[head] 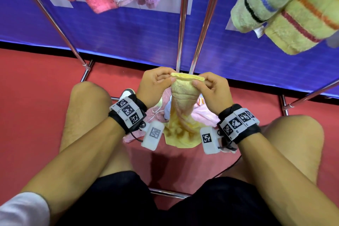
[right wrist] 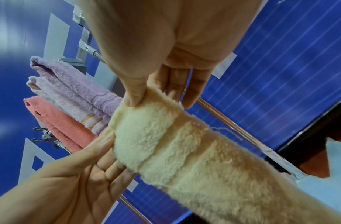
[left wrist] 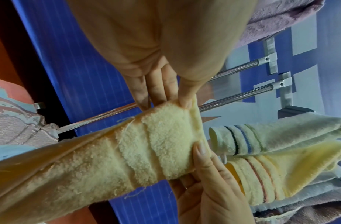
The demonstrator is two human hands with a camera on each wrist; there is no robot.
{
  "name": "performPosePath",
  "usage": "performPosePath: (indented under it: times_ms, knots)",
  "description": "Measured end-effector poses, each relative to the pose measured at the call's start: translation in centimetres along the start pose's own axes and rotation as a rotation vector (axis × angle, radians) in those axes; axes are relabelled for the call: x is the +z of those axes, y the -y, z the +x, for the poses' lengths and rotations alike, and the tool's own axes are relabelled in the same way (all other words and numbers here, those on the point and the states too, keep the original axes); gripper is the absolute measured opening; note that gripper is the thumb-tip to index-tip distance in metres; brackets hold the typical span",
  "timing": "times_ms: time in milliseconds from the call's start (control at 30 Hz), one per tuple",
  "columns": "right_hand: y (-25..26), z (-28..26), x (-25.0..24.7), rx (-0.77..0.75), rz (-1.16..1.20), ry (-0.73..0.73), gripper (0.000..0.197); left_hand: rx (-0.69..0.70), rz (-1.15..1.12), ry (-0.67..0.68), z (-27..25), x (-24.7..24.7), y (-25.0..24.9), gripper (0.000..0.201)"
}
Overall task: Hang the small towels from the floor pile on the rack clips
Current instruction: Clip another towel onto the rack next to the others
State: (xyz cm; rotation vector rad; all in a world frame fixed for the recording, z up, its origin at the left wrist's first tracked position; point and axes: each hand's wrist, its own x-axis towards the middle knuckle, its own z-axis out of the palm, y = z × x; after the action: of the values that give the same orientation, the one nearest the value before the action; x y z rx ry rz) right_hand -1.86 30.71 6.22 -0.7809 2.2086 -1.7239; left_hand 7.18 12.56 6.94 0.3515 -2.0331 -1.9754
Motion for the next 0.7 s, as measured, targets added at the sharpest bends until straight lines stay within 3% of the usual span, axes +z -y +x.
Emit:
performPosePath:
  times_ms: [267,533,700]
  knots:
    - [8.4,2.7,-2.2,-0.119,0.001,-0.057,0.014,0.075,0.014,-0.026,0.9,-0.9,-8.6,0.012]
    - [22.3,6.5,-5.5,-0.364,-0.069,-0.133,0.012,0.309,0.001,-0.054,3.5,-1.4,-22.4,0.022]
    - [30.9,7.9,-7.5,-0.495,-0.09,-0.163,0.01,0.43,-0.017,-0.051,3.6,-1.9,-31.7,0.015]
